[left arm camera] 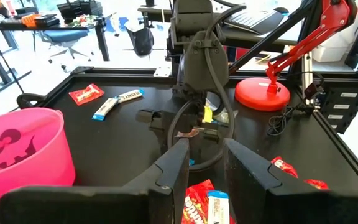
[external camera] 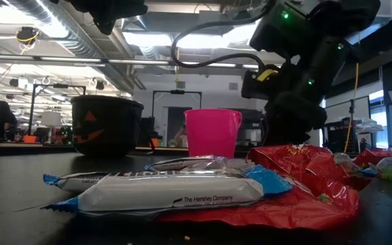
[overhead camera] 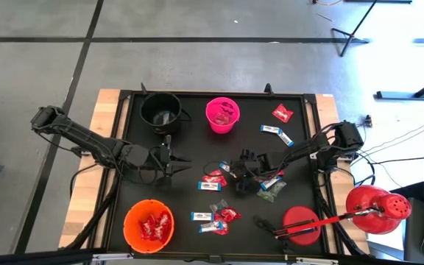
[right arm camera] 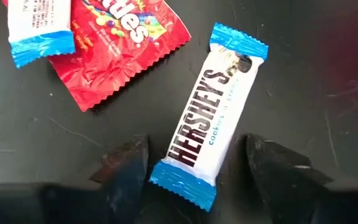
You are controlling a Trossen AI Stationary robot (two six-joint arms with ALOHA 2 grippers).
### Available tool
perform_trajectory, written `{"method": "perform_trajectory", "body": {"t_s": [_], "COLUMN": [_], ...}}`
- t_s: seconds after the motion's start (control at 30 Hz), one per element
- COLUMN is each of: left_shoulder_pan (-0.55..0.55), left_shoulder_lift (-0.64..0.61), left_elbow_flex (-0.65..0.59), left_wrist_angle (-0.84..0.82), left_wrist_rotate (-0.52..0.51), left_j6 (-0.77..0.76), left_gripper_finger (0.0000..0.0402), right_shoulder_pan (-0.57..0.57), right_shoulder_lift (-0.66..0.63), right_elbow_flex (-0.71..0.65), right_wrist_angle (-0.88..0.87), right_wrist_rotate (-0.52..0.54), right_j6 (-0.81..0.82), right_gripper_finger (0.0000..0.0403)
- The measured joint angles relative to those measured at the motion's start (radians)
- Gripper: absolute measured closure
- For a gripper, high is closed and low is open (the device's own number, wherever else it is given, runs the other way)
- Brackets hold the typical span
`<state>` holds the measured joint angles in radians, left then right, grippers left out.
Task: Organize candy in baskets
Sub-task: Put the white chocolate bar into the black bucket
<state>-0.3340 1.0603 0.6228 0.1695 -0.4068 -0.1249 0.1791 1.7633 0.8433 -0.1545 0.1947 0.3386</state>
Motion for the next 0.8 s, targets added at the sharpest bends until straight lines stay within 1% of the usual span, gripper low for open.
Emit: {"method": "perform_trajectory", "body": {"t_s": [0.1,0.27,0.33,0.37,0.57,0.7,0.8], "left_shoulder_pan": [0.000,0.000,0.000,0.000,0.000,0.000,0.000], "left_shoulder_lift": [0.000,0.000,0.000,0.000,0.000,0.000,0.000], "left_elbow_flex": [0.000,0.000,0.000,0.000,0.000,0.000,0.000], "left_wrist_angle": [0.000,0.000,0.000,0.000,0.000,0.000,0.000], "left_wrist_rotate": [0.000,0.000,0.000,0.000,0.000,0.000,0.000], "left_j6": [0.000,0.000,-0.001,-0.003,-0.004,-0.005,-0.006], "left_gripper_finger": [0.0311,0.0311,0.0311,0.0311,0.0311,0.0311,0.0311], "right_shoulder_pan": [0.000,-0.001,-0.002,-0.003,-0.005,-0.004,-0.004], "right_shoulder_lift": [0.001,0.002,-0.005,-0.008,-0.051,-0.090,-0.112], "right_elbow_flex": [0.000,-0.001,-0.002,-0.002,-0.008,-0.009,-0.009], "right_wrist_angle": [-0.010,-0.014,-0.015,-0.016,-0.033,-0.033,-0.031], "right_wrist_rotate": [0.008,0.008,0.006,0.005,0.008,0.025,0.037], "right_j6": [-0.002,-0.011,-0.021,-0.027,-0.042,-0.059,-0.066], "right_gripper_finger": [0.0187,0.0288,0.0319,0.0325,0.0325,0.0303,0.0303]}}
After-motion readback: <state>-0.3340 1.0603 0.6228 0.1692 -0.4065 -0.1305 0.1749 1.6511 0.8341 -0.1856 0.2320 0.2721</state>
